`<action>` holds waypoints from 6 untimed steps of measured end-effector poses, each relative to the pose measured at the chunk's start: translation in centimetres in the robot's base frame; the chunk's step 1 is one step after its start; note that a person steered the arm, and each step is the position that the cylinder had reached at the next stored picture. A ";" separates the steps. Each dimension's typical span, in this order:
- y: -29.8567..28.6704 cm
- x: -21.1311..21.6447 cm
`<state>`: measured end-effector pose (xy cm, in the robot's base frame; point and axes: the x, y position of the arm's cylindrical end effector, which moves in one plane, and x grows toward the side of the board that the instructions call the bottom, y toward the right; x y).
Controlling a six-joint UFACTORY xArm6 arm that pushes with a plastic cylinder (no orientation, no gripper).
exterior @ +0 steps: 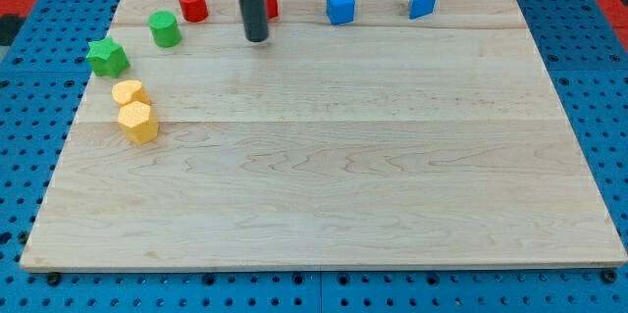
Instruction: Slightly move the blue cube to the top
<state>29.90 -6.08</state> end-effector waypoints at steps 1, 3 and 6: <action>5.4 0.0; 5.9 -2.4; 6.4 -3.7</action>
